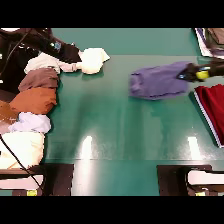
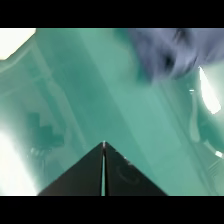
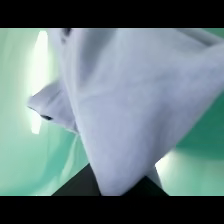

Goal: Fold the shirts.

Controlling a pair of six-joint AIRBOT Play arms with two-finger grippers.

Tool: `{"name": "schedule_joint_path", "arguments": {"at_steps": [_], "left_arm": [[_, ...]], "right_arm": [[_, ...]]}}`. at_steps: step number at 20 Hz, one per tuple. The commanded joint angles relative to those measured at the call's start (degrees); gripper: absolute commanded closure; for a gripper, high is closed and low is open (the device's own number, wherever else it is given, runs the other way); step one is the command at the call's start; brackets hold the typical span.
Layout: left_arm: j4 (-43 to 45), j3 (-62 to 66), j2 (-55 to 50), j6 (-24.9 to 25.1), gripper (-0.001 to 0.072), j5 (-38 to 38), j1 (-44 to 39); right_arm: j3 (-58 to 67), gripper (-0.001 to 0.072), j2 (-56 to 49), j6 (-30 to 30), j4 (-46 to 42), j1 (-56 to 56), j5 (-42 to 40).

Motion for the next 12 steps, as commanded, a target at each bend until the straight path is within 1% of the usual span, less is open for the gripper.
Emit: {"name": "schedule_joint_path", "arguments": {"at_steps": [1, 4, 6, 8, 10, 12], "left_arm": [[0.00, 0.07, 0.02, 0.13, 0.0683, 3.17, -3.13], [-0.17, 0.07, 0.02, 0.11, 0.0683, 4.83, -4.81], [-0.28, 0.07, 0.02, 0.09, 0.0683, 5.49, -5.16], [-0.24, 0.04, 0.02, -0.07, 0.0683, 5.55, -5.14], [-0.24, 0.07, 0.02, -0.07, 0.0683, 5.53, -5.14], [-0.22, 0.07, 0.02, -0.07, 0.0683, 5.53, -5.14]], "right_arm": [[-1.64, 0.0698, 4.55, 0.31, -1.49, -13.55, -6.56], [-1.64, 0.0699, 4.11, 0.28, -0.90, -19.80, -12.09], [-0.83, 0.0699, 2.91, -1.27, 2.29, -21.86, -14.03], [3.21, 0.0699, 0.39, -1.60, 6.75, -22.45, -11.28], [8.15, 0.0700, -1.25, -1.57, 7.41, -21.88, -9.11], [12.90, 0.0700, -1.60, -1.25, 7.41, -21.99, -8.81]]}}
